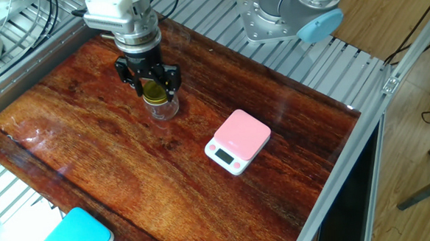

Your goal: Remove the object from the scale

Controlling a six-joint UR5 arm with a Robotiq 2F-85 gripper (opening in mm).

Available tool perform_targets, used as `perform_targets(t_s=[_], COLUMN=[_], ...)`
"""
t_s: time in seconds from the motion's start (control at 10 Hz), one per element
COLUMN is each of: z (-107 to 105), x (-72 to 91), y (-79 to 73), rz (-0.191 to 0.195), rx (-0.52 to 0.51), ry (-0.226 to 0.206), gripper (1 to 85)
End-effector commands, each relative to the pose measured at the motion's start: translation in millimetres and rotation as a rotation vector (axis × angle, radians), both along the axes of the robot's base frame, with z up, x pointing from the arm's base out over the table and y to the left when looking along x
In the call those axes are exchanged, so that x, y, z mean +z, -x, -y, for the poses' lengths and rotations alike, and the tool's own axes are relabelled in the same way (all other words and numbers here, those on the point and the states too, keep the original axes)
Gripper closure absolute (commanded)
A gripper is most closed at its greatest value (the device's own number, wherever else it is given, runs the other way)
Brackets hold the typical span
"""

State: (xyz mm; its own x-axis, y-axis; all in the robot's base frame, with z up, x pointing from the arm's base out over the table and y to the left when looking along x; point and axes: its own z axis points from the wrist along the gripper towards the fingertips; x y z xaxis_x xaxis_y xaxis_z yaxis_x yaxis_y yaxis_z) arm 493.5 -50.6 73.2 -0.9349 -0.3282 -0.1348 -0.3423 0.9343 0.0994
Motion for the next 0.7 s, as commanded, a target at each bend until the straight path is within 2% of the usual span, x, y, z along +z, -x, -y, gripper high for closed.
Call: perform_targets(t_s=[0.0,0.3,0.6], z=[-1.5,-2.5,-1.8], x=[1.7,1.0,0.5], y=[-5.0,-6.6,-3.9], rz=[0.018,0.024,0.015], rx=[0.007,0.02,0.032], ry=[-0.009,-0.013,-0.009], gripper=[19.7,16.0,14.0])
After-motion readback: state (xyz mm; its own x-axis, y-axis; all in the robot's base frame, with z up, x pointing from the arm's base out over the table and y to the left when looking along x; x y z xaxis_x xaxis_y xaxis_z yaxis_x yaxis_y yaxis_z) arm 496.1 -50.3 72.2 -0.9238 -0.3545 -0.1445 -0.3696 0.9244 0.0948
